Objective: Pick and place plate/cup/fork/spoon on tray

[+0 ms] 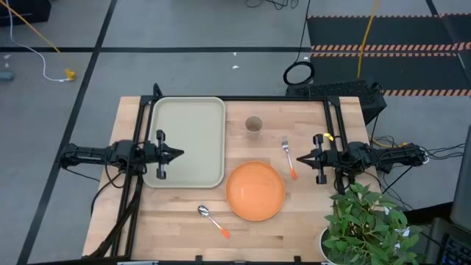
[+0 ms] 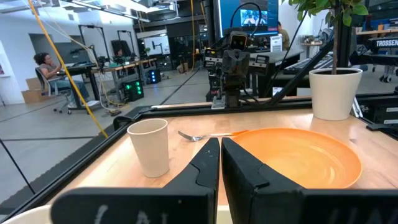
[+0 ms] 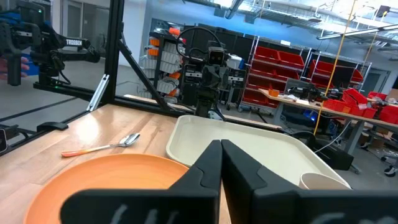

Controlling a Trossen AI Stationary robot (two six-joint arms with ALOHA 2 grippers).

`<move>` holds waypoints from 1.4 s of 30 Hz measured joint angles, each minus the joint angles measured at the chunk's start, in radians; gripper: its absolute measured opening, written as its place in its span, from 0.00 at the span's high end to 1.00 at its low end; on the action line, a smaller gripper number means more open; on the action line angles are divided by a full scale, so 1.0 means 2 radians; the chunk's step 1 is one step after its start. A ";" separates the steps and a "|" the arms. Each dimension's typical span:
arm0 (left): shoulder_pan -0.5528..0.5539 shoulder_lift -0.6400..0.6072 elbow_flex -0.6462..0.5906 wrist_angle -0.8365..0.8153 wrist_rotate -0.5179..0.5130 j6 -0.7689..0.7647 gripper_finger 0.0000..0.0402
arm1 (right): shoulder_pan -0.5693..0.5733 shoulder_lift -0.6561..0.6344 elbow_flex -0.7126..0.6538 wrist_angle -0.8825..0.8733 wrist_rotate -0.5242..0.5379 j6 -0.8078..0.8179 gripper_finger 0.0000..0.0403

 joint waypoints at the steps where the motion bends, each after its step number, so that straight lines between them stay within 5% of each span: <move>1: 0.000 0.000 0.000 0.000 0.000 0.000 0.95 | 0.000 0.000 0.000 0.000 0.000 0.000 1.00; 30: 0.000 0.000 0.001 0.064 0.000 -0.018 0.95 | 0.000 0.000 0.000 0.002 0.001 0.000 1.00; 42: 0.000 0.101 0.164 0.000 -0.021 0.064 0.99 | 0.000 0.000 0.000 0.004 0.002 0.069 1.00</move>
